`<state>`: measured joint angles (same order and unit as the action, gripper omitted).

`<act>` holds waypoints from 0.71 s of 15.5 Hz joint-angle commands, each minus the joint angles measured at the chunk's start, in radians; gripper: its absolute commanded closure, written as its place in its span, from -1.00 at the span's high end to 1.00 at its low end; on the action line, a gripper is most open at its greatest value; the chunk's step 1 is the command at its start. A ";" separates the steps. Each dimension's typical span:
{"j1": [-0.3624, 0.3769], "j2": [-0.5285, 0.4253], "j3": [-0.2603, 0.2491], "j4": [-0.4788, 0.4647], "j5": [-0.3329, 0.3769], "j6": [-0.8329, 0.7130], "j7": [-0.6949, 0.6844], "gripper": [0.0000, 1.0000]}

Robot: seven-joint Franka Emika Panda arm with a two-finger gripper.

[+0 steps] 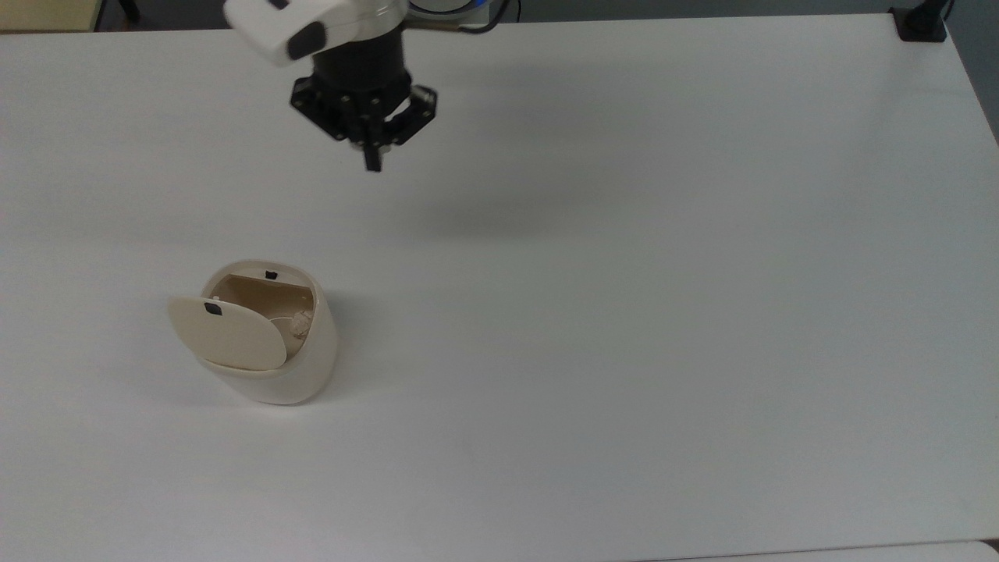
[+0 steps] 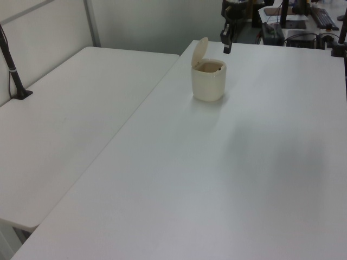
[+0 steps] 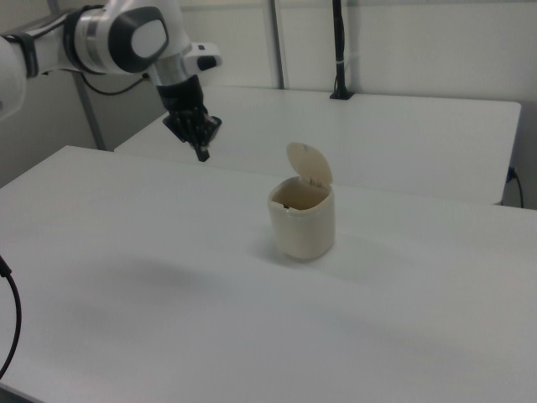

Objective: Open the trash bin

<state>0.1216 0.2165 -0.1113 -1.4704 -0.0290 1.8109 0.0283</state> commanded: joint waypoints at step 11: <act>0.043 -0.097 -0.015 -0.034 -0.047 -0.176 0.009 0.99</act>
<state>0.1484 0.1475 -0.1153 -1.4733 -0.0371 1.6531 0.0279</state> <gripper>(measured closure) 0.599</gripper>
